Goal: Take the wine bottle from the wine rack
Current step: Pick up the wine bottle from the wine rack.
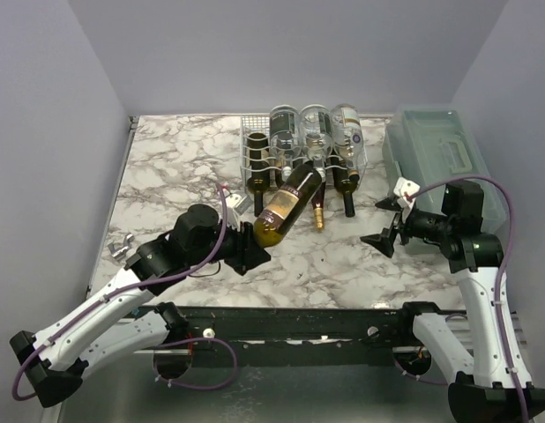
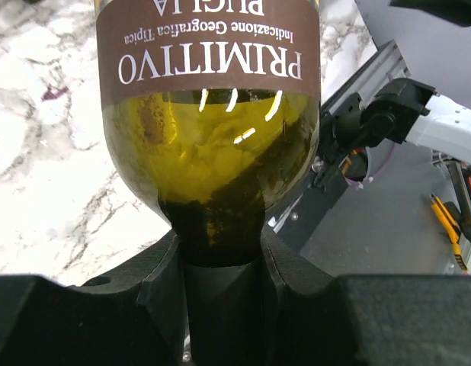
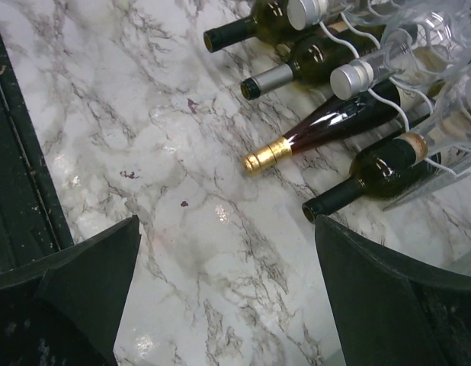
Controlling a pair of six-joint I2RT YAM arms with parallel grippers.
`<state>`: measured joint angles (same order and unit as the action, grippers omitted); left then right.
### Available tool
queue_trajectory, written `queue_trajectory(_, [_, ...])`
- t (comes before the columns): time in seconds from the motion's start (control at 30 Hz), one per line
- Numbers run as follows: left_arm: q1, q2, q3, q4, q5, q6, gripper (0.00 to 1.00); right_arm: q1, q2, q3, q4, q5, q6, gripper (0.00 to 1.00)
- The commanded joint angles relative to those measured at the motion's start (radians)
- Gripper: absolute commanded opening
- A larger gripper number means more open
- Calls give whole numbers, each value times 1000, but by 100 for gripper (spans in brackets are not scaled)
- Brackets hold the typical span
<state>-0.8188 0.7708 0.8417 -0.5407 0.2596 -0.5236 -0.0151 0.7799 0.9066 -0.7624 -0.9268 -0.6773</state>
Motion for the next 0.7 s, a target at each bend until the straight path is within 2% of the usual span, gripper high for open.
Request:
queue_trajectory(0.0, [-31,2,-17,175,60,-42,0,-5,4,95,-231,-76,-162,100])
queue_trajectory(0.3, [-108,70,-53,216,94,-65,0,-5,13,173,-419,-184,-343,100])
queue_trajectory(0.53, [-155,132,-44,229,134,-67,0,-5,15,169,-468,-190,-438,100])
queue_trajectory(0.67, [-176,173,-42,230,151,-74,0,-5,23,185,-534,-228,-545,100])
